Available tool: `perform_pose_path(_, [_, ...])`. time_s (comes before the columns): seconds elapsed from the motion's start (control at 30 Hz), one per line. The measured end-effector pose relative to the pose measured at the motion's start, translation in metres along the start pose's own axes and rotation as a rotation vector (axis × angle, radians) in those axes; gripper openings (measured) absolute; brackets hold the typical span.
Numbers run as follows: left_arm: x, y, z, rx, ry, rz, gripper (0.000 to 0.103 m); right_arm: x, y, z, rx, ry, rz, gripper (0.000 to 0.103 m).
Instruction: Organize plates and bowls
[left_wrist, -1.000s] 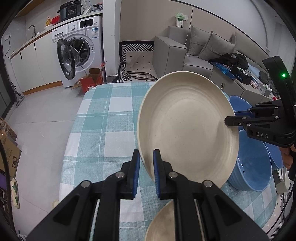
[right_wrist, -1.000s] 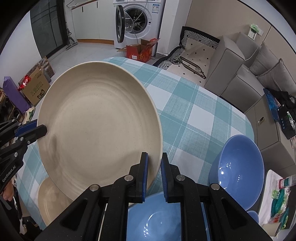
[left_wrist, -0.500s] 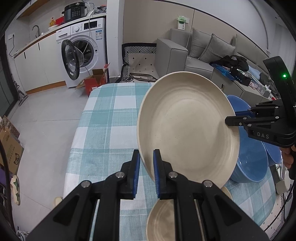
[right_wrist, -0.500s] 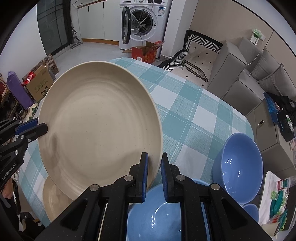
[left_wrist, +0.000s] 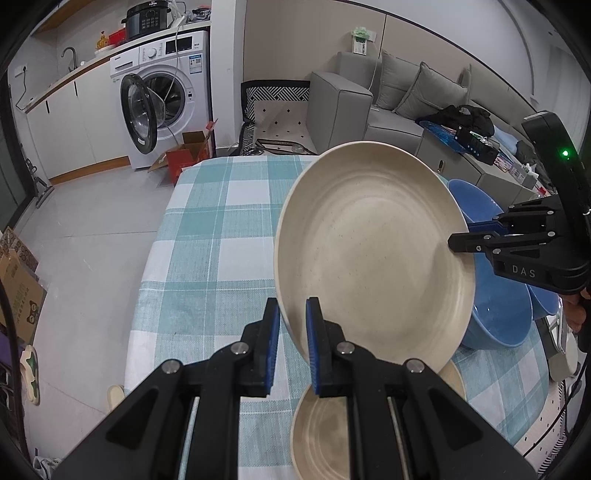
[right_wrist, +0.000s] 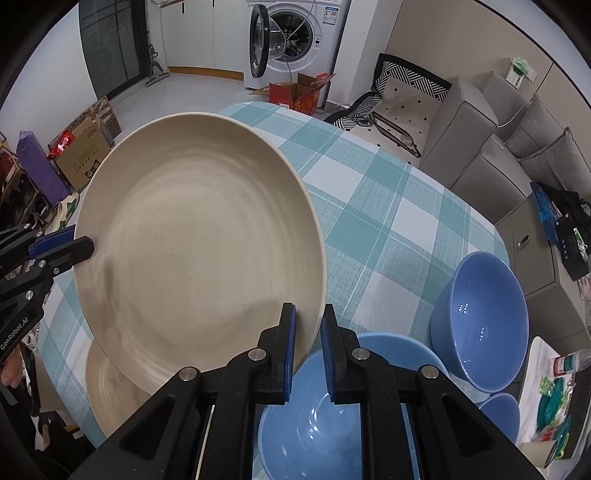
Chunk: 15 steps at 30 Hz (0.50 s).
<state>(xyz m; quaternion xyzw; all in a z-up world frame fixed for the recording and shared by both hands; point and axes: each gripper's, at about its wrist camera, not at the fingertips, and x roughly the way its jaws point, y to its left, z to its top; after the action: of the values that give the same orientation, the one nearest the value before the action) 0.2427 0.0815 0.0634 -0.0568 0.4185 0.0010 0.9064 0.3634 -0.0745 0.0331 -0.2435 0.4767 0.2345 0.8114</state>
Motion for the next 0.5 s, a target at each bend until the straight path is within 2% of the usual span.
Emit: perform_pose_path(0.5, [-0.005, 0.002, -0.015, -0.008, 0.006, 0.0, 0.012, 0.002, 0.012, -0.013, -0.027, 0.011, 0.012, 0.013])
